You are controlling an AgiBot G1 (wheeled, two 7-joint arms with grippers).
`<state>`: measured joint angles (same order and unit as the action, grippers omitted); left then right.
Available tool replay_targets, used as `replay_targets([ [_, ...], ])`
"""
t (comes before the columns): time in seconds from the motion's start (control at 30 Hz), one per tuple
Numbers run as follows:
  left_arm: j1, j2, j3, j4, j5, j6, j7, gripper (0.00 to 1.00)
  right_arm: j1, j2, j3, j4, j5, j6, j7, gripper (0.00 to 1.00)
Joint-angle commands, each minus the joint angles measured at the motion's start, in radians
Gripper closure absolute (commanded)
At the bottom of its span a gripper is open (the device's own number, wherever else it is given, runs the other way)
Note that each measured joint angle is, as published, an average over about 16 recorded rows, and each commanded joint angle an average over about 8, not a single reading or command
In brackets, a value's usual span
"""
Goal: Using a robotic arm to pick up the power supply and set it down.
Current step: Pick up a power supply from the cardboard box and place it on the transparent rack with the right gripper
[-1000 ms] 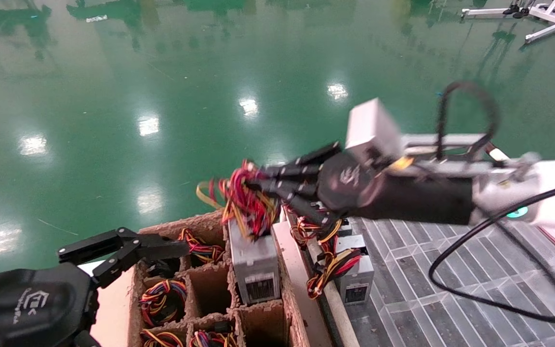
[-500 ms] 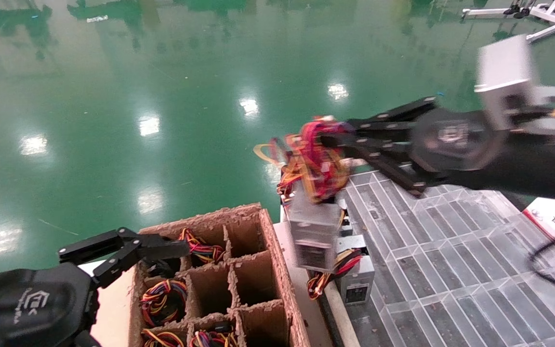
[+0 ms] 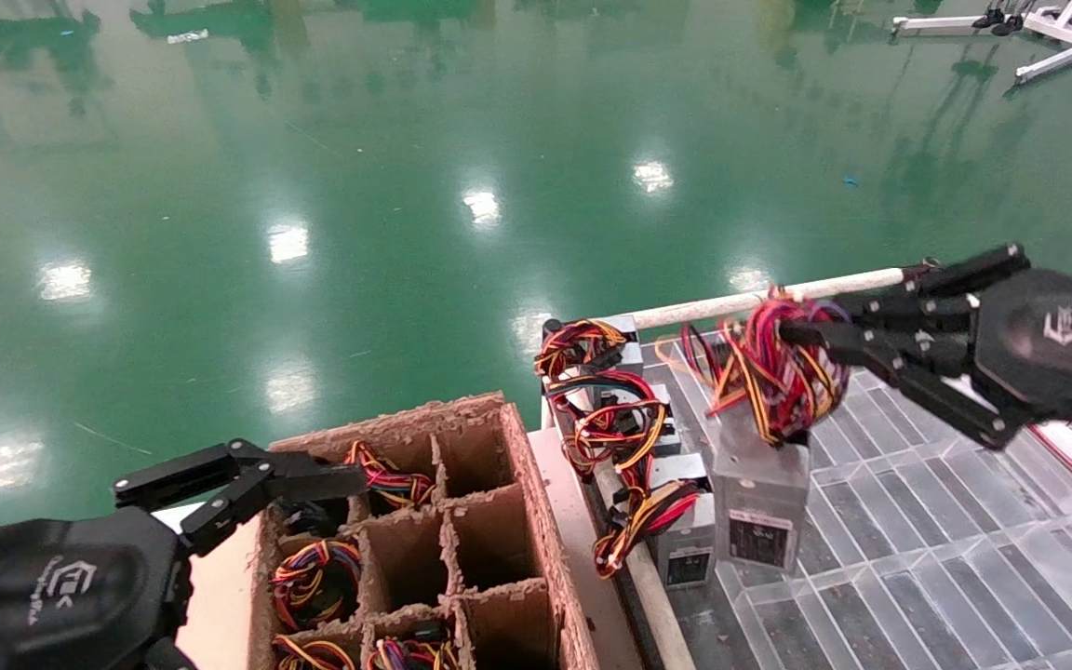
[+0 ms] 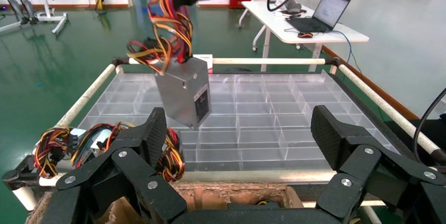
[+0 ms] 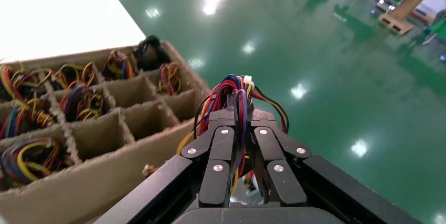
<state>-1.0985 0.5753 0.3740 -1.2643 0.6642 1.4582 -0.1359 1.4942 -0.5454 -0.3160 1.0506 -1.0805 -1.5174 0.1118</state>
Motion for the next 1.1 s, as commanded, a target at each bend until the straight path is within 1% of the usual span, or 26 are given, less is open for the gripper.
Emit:
replay_targets([
  [0.03,0.0,0.0,0.0,0.0,0.0,0.0,0.0,0.0,-0.015,0.019,0.002,-0.003,0.0,-0.007,-0.007,1.0],
  [0.27,0.0,0.0,0.0,0.0,0.0,0.0,0.0,0.0,-0.036,0.031,-0.03,-0.012,-0.016,-0.048,-0.036,1.0],
  [0.47,0.0,0.0,0.0,0.0,0.0,0.0,0.0,0.0,-0.032,0.021,-0.088,-0.005,-0.031,-0.058,-0.046,1.0],
  [0.8,0.0,0.0,0.0,0.0,0.0,0.0,0.0,0.0,0.008,-0.037,-0.188,-0.009,-0.09,-0.049,-0.059,1.0],
  [1.1,0.0,0.0,0.0,0.0,0.0,0.0,0.0,0.0,0.044,-0.084,-0.243,-0.023,-0.125,-0.043,-0.054,1.0],
])
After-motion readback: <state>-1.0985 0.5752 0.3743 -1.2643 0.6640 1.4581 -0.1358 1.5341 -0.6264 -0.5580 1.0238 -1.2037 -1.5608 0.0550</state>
